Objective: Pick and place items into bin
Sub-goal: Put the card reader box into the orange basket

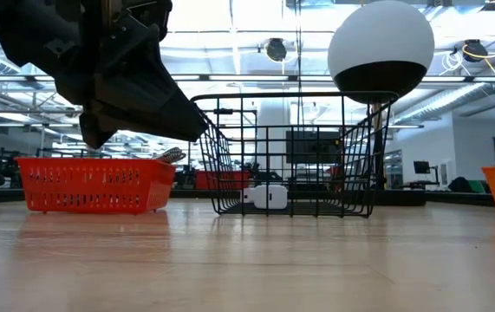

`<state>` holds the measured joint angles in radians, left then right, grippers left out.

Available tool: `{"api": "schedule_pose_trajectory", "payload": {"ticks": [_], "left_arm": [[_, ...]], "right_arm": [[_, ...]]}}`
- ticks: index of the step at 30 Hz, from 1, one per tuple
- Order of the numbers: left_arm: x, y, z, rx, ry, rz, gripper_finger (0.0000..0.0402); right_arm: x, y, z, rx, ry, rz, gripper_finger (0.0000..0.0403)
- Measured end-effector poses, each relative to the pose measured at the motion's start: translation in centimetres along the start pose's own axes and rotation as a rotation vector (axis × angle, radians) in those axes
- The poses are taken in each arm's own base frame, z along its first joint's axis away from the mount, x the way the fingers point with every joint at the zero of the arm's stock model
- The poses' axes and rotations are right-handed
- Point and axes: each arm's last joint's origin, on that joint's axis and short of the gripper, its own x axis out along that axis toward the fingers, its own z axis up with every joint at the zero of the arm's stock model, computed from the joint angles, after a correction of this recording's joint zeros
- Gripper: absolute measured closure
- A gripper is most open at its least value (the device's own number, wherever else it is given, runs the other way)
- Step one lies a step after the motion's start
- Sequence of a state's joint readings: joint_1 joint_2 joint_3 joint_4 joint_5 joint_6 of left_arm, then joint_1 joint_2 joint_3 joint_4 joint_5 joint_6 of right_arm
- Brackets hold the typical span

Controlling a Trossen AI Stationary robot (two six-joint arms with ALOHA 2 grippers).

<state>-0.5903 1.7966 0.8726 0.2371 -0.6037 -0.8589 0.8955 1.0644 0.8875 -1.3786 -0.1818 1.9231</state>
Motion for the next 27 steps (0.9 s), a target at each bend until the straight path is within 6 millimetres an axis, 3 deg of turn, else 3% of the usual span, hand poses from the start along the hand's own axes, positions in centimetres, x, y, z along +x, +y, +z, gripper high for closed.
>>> {"api": "schedule_pose_trajectory", "payload": {"ticks": [7, 16, 27], "left_arm": [[0.0, 0.0, 0.0, 0.000, 0.000, 0.000, 0.0371], [0.0, 0.0, 0.0, 0.001, 0.001, 0.000, 0.0371], [-0.2, -0.2, -0.2, 0.022, 0.004, -0.008, 0.0371]], "right_arm": [[0.0, 0.6, 0.1, -0.094, -0.037, 0.066, 0.0331], [-0.2, 0.8, 1.1, -0.031, -0.083, 0.084, 0.0319], [-0.3, 0.1, 1.9, -0.004, -0.137, 0.006, 0.0194]]}}
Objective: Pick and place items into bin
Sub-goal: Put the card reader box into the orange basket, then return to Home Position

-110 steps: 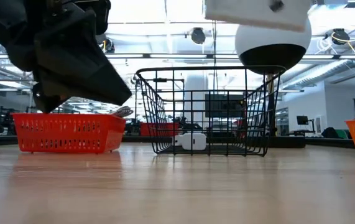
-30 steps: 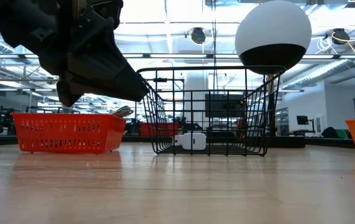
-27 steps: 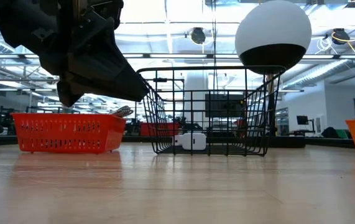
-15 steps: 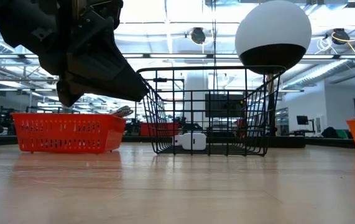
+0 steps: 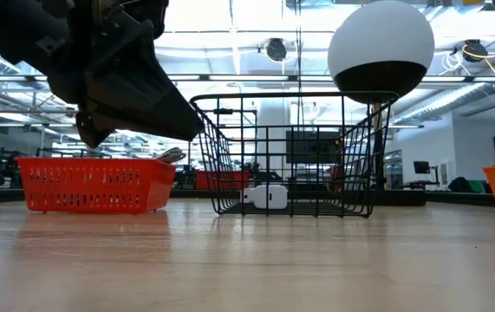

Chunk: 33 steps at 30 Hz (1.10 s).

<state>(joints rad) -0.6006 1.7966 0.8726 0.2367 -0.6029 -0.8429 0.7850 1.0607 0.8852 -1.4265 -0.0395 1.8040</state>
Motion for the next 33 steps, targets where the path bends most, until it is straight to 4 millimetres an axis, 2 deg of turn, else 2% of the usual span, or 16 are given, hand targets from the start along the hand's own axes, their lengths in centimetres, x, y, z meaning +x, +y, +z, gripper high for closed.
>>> {"api": "schedule_pose_trajectory", "payload": {"ticks": [3, 6, 11, 14, 19, 24, 28, 30, 33], "left_arm": [[0.0, 0.0, 0.0, 0.001, 0.000, 0.000, 0.0371], [0.0, 0.0, 0.0, 0.001, 0.000, 0.000, 0.0371], [0.0, 0.0, 0.0, 0.000, 0.000, 0.000, 0.0371], [0.0, 0.0, 0.0, -0.001, -0.001, 0.000, 0.0371], [0.1, 0.1, 0.2, 0.022, -0.018, 0.011, 0.0371], [-0.4, -0.4, 0.5, 0.071, -0.089, 0.018, 0.0371], [-2.0, -1.9, 1.4, 0.185, -0.130, -0.088, 0.0371], [-3.3, -2.4, 1.8, 0.340, -0.137, -0.124, 0.0371], [-5.3, -2.9, 3.5, 0.448, -0.193, -0.175, 0.0371]], "right_arm": [[0.0, 0.0, 0.2, -0.011, 0.001, 0.006, 0.0165], [-0.1, -0.3, 0.5, 0.009, -0.070, -0.006, 0.0148], [-0.8, -1.3, 1.3, 0.055, -0.180, -0.064, 0.0140], [-1.2, -1.3, 1.6, 0.018, -0.253, -0.018, 0.0143], [-2.1, 0.5, 1.9, -0.089, -0.442, 0.203, 0.0142], [-3.7, 4.5, 1.4, -0.337, -0.659, 0.542, 0.0140], [-5.0, 7.1, 0.4, -0.670, -0.922, 0.693, 0.0144], [-4.9, 7.8, -0.1, -0.816, -0.952, 0.760, 0.0144], [-3.7, 8.4, -0.3, -0.859, -0.999, 0.845, 0.0141]]}}
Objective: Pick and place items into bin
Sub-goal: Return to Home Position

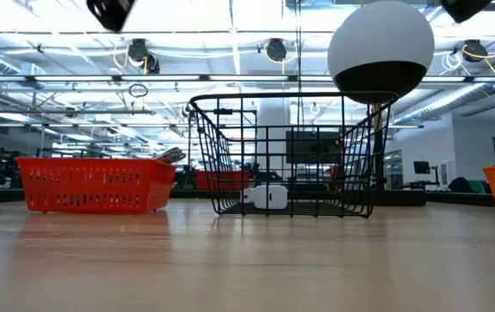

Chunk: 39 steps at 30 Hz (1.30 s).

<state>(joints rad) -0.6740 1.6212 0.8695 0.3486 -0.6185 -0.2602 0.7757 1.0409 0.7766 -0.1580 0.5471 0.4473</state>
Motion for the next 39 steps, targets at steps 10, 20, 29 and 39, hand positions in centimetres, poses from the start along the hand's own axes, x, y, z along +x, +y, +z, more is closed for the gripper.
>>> {"api": "schedule_pose_trajectory", "payload": {"ticks": [10, 20, 29, 39], "left_arm": [[-4.1, 2.5, -1.7, 0.031, 0.074, 0.321, 0.0371], [-4.0, 5.7, -5.3, -0.044, -0.041, -0.070, 0.0371], [-8.2, 11.3, -6.8, -0.007, -0.190, -0.336, 0.0371], [-12.2, 14.7, -8.3, -0.050, -0.304, -0.391, 0.0371]], "right_arm": [[1.1, -1.8, -5.7, -0.045, -0.186, 0.203, 0.0144], [-0.8, -5.0, -9.1, -0.048, -0.380, 0.414, 0.0143], [-3.3, -7.4, -8.5, -0.061, -0.568, 0.549, 0.0140], [-4.7, -9.5, -8.8, -0.077, -0.570, 0.475, 0.0142]]}}
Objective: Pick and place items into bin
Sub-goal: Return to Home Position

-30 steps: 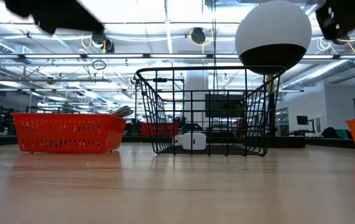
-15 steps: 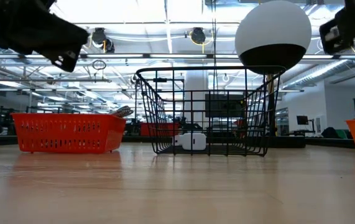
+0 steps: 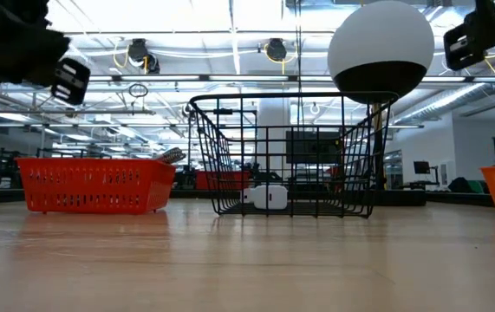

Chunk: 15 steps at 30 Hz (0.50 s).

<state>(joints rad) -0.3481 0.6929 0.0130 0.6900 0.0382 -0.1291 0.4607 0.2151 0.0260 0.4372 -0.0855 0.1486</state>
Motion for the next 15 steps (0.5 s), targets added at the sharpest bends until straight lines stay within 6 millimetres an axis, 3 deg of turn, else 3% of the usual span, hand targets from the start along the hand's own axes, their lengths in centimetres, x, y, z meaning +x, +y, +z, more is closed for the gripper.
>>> {"api": "schedule_pose_trajectory", "payload": {"ticks": [6, 9, 15], "left_arm": [[-1.3, -0.2, 0.6, 0.010, -0.031, -0.041, 0.0371], [-1.8, -0.3, 0.9, 0.027, -0.048, -0.056, 0.0371], [-2.6, -0.1, 0.9, 0.024, -0.056, 0.037, 0.0371]], "right_arm": [[-1.2, -0.1, 0.2, -0.002, -0.013, -0.019, 0.0141], [-1.5, -0.3, -1.0, -0.009, 0.126, -0.037, 0.0144], [-1.5, -0.4, -1.3, -0.074, 0.145, -0.041, 0.0141]]}}
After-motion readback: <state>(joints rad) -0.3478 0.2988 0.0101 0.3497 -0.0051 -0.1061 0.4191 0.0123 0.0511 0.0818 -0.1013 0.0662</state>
